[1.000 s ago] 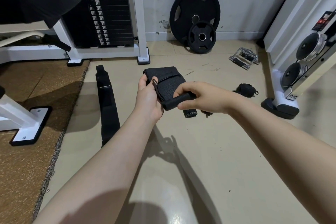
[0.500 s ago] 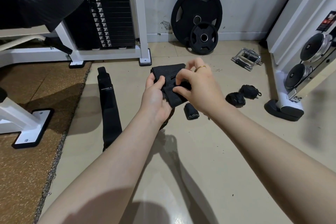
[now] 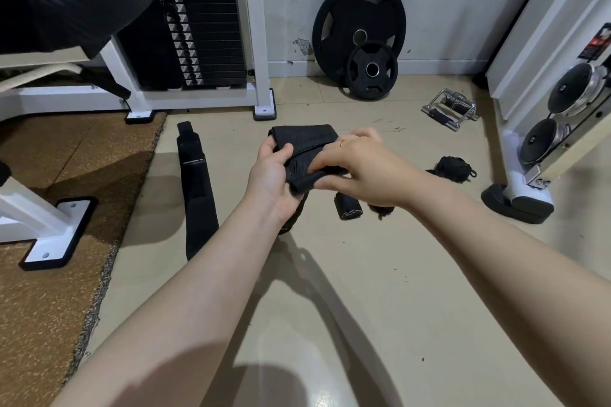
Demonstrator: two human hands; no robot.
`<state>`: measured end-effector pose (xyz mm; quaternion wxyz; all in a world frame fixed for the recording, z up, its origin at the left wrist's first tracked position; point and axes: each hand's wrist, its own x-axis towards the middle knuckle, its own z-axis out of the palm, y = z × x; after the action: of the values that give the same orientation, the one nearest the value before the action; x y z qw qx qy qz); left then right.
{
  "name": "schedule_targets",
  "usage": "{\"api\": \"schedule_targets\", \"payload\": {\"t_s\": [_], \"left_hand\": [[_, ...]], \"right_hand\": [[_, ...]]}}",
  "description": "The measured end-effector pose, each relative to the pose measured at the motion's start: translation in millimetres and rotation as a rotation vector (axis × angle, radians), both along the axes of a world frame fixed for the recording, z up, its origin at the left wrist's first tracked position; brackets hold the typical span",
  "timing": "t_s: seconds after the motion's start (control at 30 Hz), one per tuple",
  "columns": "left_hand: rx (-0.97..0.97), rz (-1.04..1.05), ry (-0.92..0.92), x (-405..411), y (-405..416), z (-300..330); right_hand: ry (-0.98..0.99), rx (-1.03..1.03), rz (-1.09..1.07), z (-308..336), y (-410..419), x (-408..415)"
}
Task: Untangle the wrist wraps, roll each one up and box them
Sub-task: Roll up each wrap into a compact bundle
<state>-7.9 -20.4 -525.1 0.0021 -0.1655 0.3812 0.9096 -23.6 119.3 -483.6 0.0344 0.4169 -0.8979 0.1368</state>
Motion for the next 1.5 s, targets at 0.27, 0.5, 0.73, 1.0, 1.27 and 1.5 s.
{"api": "schedule_targets", "payload": {"t_s": [0.27, 0.5, 0.73, 1.0, 1.27, 1.5], "left_hand": [[0.085, -0.069, 0.062, 4.1, 15.2, 0.0], [0.131, -0.03, -0.024, -2.4, 14.6, 4.5], [0.014, -0.054, -0.139, -4.7, 19.1, 9.6], [0.003, -0.077, -0.171, -3.6, 23.2, 11.2], [0.03, -0.08, -0.176, 6.2, 24.1, 7.9], [0.171, -0.061, -0.127, 7.8, 20.2, 9.7]], "right_hand": [[0.22, -0.075, -0.242, -7.9, -12.2, -7.4], [0.441, 0.062, -0.205, -14.2, -12.9, -7.7], [0.241, 0.012, -0.145, -19.8, 10.7, -7.7], [0.245, 0.042, -0.353, -7.7, 13.1, -17.8], [0.004, -0.132, -0.482, 6.1, 4.9, -16.6], [0.27, -0.084, -0.388, 2.7, -7.3, -7.0]]}}
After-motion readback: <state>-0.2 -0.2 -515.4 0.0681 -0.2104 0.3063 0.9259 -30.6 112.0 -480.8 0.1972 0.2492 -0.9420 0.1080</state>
